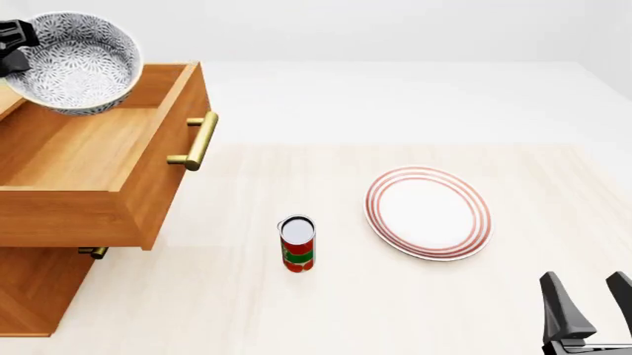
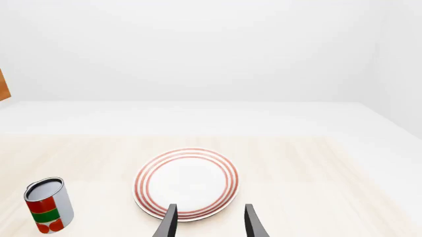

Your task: Put the bowl in the top drawer of the cabinet.

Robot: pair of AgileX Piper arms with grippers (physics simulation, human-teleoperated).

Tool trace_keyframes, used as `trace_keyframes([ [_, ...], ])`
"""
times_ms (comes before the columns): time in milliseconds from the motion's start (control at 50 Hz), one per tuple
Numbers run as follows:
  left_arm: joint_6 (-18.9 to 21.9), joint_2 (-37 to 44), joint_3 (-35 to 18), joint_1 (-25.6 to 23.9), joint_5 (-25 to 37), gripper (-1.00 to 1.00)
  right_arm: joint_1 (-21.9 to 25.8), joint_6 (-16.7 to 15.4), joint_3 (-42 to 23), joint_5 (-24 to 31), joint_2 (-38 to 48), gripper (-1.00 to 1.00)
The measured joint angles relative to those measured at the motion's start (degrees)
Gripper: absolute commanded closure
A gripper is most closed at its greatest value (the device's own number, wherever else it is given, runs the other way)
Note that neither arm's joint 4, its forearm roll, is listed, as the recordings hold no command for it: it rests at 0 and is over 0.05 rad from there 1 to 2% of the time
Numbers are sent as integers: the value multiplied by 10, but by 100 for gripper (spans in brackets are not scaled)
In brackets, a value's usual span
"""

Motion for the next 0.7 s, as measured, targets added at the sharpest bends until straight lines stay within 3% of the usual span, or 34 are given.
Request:
trace_keyframes([
  [700,0,12,39,8,-31,100,0,0,0,0,0,-100],
])
